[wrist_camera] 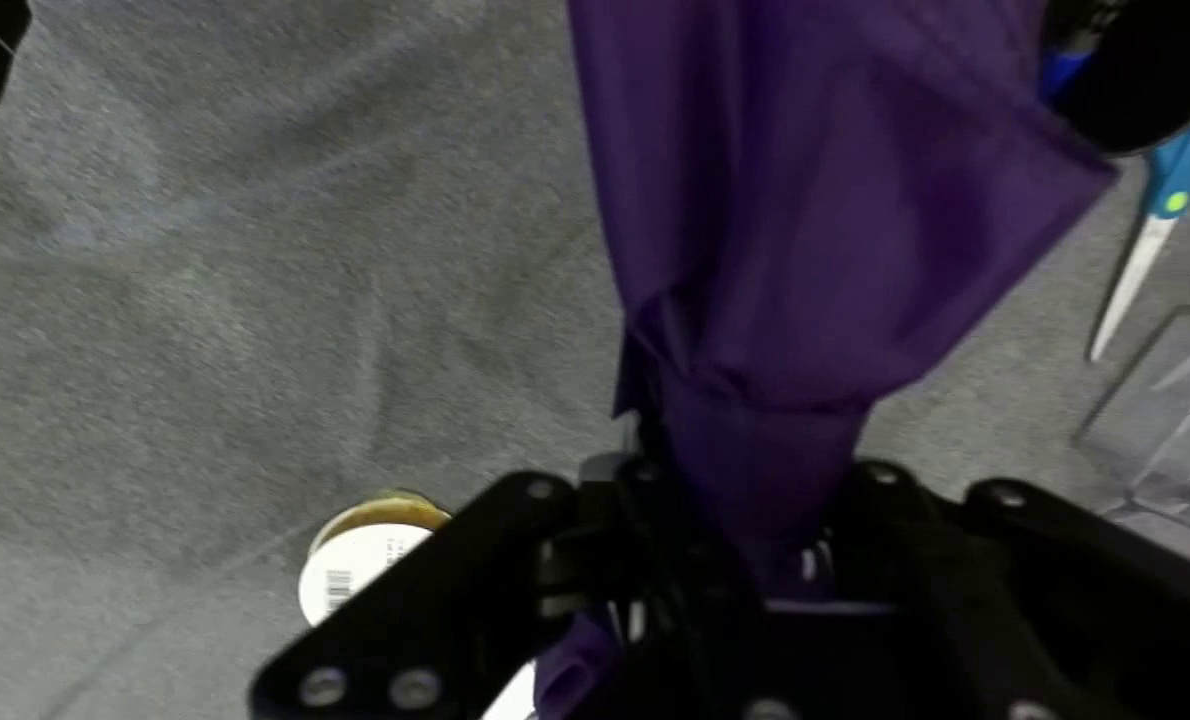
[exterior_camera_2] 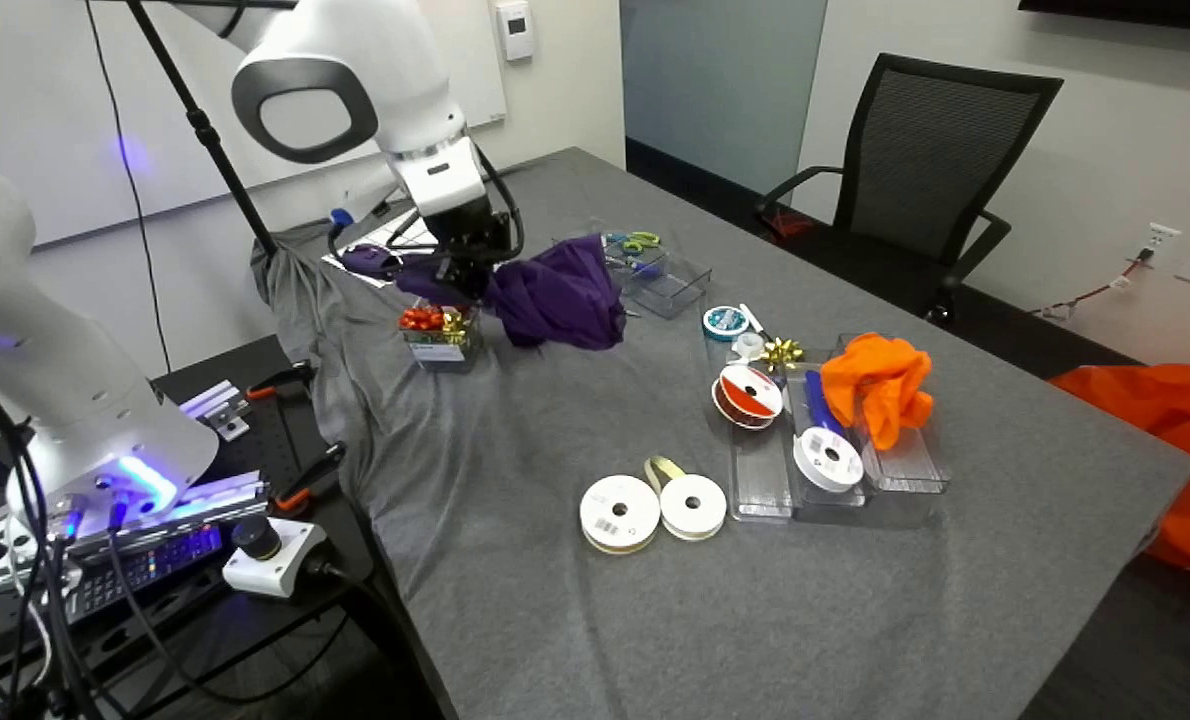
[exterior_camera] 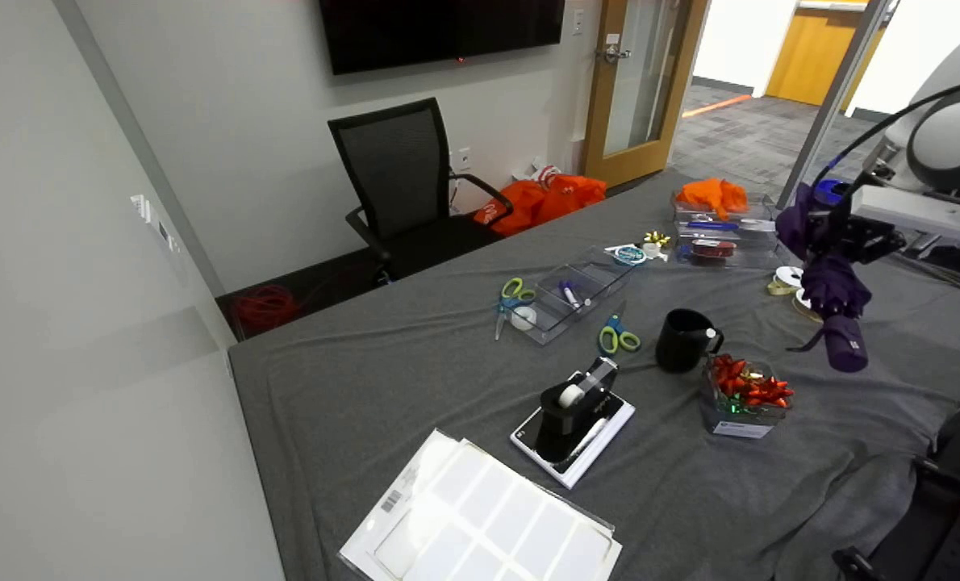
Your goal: Move the purple umbrella to the back left.
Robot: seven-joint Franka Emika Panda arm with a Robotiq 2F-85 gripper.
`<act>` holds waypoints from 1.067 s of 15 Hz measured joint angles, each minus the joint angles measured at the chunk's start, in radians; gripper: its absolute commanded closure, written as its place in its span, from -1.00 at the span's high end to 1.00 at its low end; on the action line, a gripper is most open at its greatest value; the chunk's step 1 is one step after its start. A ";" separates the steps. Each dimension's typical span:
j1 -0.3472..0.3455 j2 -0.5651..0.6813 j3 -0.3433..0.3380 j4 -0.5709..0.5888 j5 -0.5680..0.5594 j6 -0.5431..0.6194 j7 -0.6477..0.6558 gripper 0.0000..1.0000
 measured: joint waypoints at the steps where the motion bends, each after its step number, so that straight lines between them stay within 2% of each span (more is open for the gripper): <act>1: -0.002 -0.007 0.030 0.025 0.000 -0.026 -0.008 -0.85; 4: -0.004 -0.006 0.104 0.088 -0.014 -0.052 -0.041 -0.85; 5: -0.004 -0.001 0.127 0.106 -0.015 -0.050 -0.043 -0.42; 9: -0.012 0.005 0.145 0.106 -0.012 -0.050 -0.037 -0.42; 10: -0.017 0.005 0.145 0.105 -0.012 -0.050 -0.037 -0.85; 13: -0.021 0.005 0.152 0.106 -0.019 -0.053 -0.023 -0.85; 16: -0.021 0.006 0.210 0.137 -0.086 -0.106 0.118 -0.85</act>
